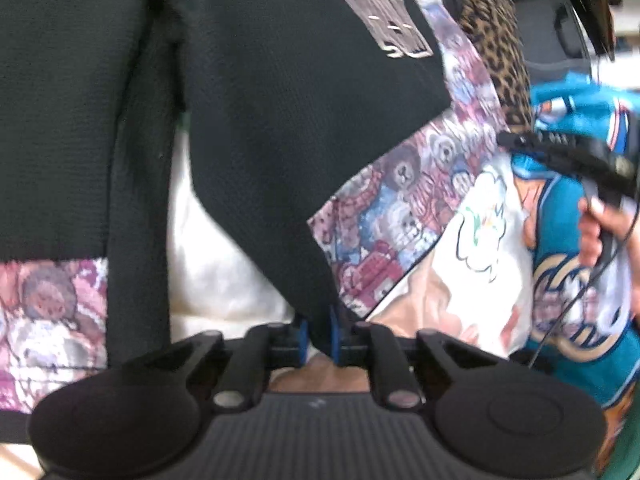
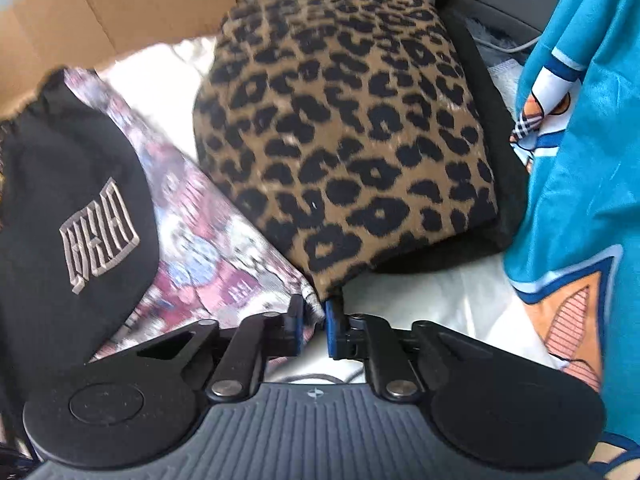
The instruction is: Fold clothes
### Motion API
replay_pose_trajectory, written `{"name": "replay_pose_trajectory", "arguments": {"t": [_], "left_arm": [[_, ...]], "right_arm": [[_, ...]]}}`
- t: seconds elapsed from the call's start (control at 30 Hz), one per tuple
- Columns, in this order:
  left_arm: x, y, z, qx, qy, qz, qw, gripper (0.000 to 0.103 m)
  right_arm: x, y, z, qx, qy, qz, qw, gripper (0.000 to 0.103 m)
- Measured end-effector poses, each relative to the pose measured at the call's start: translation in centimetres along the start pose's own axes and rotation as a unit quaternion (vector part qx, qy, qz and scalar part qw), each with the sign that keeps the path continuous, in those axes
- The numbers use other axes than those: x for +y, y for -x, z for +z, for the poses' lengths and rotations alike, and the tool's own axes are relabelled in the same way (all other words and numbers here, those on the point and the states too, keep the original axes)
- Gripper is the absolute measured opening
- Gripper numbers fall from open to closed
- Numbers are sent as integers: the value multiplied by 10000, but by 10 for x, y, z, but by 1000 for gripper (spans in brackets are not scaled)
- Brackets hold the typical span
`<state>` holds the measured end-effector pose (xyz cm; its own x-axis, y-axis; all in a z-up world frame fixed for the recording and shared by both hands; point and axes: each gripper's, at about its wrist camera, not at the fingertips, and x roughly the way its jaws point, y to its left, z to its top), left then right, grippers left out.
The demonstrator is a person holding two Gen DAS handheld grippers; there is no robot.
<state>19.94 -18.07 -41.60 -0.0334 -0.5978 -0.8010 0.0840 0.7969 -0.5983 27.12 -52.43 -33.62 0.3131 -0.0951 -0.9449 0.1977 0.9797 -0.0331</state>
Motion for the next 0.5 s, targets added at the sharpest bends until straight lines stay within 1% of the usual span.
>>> {"name": "replay_pose_trajectory", "arguments": {"t": [0.03, 0.1, 0.17, 0.23, 0.27, 0.37, 0.5], "left_arm": [[-2, 2, 0, -19, -27, -17, 10000, 33], [-7, 7, 0, -63, -72, -76, 9999, 43], [-13, 11, -1, -109, -140, -135, 9998, 46], [-19, 14, -3, -89, -130, -368, 9992, 52], [-22, 16, -4, -92, -163, -456, 9988, 53], [-36, 22, -8, -157, -401, -507, 9978, 54], [-48, 29, -14, -145, -422, -750, 9962, 54]], "right_arm": [[2, 4, 0, -46, 39, -7, 10000, 14], [5, 12, 0, -114, 108, -31, 9999, 17], [6, 21, 1, -170, 99, -56, 9998, 26], [7, 29, 4, -220, 78, -53, 9997, 28], [8, 32, 5, -233, 85, -60, 9997, 28], [11, 43, 7, -273, 109, -79, 9995, 29], [17, 57, 11, -379, 131, -64, 9992, 32]]}}
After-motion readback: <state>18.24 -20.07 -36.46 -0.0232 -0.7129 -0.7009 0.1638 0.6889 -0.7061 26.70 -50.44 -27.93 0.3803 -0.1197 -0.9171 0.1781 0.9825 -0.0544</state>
